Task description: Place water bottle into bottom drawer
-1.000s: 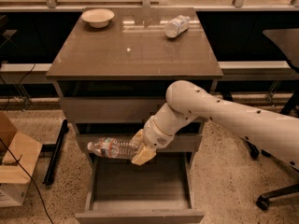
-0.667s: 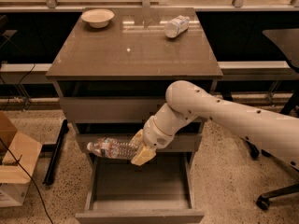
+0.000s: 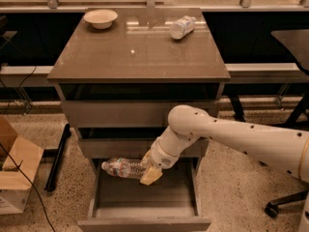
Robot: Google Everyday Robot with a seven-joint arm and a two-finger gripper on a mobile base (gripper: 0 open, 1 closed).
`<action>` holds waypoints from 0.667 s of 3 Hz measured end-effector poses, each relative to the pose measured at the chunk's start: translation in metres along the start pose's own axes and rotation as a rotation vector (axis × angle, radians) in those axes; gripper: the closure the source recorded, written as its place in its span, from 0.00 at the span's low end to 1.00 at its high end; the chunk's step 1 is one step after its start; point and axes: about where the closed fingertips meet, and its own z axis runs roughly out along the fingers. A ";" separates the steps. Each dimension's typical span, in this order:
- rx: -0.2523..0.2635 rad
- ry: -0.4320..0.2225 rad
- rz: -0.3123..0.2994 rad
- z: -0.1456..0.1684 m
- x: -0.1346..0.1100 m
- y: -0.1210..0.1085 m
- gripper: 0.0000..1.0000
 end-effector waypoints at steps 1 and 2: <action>-0.001 0.011 0.081 0.048 0.052 -0.023 1.00; -0.048 -0.021 0.147 0.099 0.096 -0.040 1.00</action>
Offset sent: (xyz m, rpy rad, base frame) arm 0.0280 -0.0456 -0.2003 0.0118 0.1608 -0.1483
